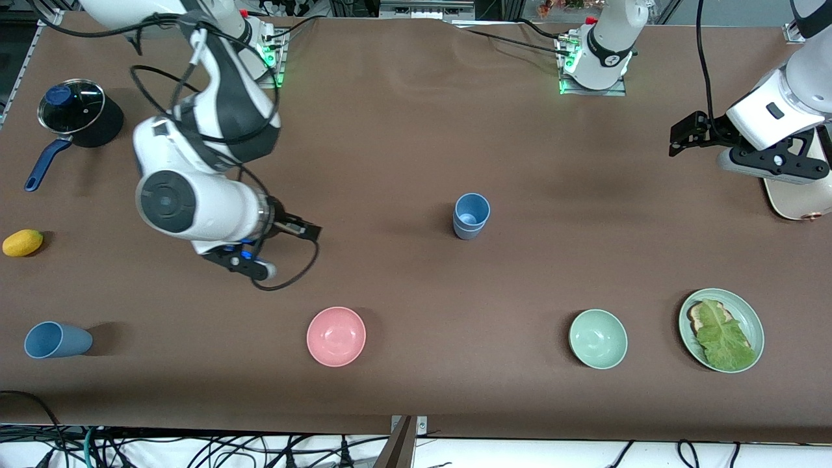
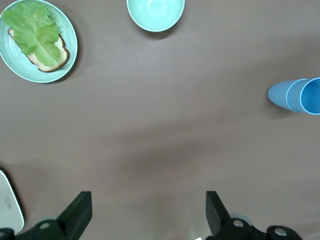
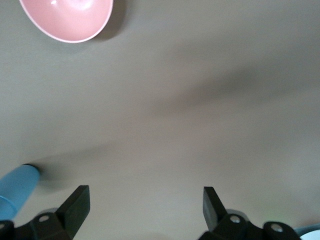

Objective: Stack blue cups with both arms

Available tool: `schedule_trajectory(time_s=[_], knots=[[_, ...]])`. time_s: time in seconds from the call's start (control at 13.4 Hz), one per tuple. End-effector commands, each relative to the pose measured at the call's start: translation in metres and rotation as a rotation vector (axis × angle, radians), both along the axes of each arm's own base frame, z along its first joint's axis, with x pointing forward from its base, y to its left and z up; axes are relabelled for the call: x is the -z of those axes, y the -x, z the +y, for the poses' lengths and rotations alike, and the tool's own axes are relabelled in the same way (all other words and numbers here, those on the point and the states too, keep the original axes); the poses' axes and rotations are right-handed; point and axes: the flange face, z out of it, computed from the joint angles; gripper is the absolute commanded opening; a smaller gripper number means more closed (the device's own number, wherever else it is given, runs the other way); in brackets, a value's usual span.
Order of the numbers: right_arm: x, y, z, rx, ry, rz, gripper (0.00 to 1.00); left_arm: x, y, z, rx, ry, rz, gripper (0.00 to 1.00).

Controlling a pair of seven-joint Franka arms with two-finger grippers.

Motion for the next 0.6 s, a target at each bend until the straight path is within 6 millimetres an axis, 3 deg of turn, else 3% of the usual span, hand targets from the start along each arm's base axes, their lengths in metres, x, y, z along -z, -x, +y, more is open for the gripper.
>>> schedule_trajectory(time_s=[0.0, 0.22, 0.3, 0.52], knots=[[-0.016, 0.023, -0.064, -0.123, 0.005, -0.011, 1.0, -0.007, -0.003, -0.002, 0.003, 0.03, 0.006, 1.0], [-0.038, 0.037, -0.141, -0.267, 0.002, -0.053, 1.0, -0.007, -0.003, -0.002, 0.003, 0.028, 0.006, 1.0], [-0.052, 0.045, -0.158, -0.289, -0.007, -0.094, 1.0, -0.007, -0.003, -0.002, 0.003, 0.028, 0.006, 1.0], [-0.093, 0.074, -0.17, -0.328, 0.026, -0.166, 1.0, -0.007, -0.003, -0.002, 0.003, 0.028, 0.006, 1.0]])
